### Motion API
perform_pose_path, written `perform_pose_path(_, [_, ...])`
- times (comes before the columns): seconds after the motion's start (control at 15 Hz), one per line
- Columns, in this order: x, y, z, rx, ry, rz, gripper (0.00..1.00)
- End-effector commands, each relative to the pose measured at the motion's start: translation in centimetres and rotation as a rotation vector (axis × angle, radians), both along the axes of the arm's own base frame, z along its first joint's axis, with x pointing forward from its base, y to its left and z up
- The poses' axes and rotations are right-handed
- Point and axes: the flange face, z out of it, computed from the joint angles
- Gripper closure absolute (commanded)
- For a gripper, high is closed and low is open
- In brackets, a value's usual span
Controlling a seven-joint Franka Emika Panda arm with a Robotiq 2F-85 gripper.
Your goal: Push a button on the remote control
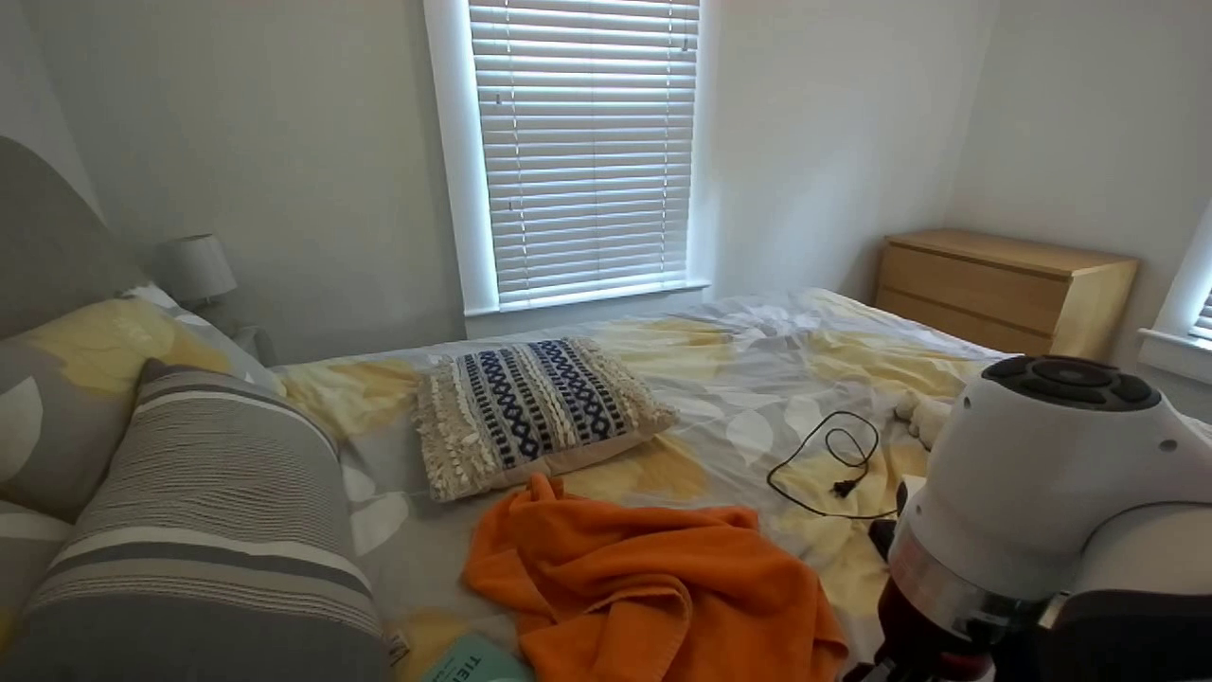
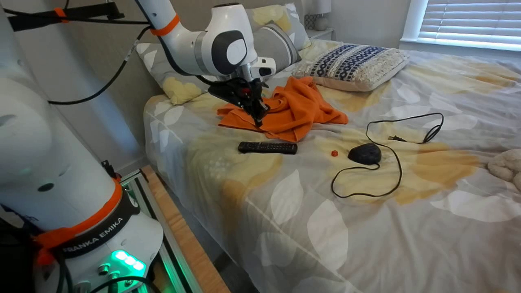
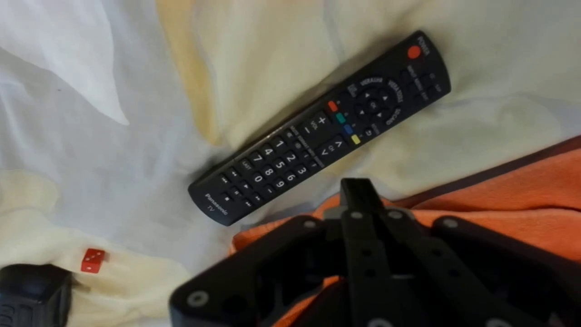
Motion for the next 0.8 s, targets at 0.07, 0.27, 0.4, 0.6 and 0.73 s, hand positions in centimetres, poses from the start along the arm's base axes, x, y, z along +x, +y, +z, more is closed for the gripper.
perform_pose_path(0.07, [0.5,0.2,-3.4,0.059,0.03,-0.019,1.0])
perform_pose_path(0.27, [0.5,0.4,-4.9,0.079,0.056,-0.034,1.0])
perform_pose_path(0.4, [0.7,0.1,-5.6,0.067,0.063,-0.038,1.0])
perform_pose_path(0.6, [1.1,-0.4,-6.3,0.055,0.06,-0.046,1.0])
perform_pose_path(0.73, [1.4,-0.9,-6.7,0.056,0.055,-0.052,1.0])
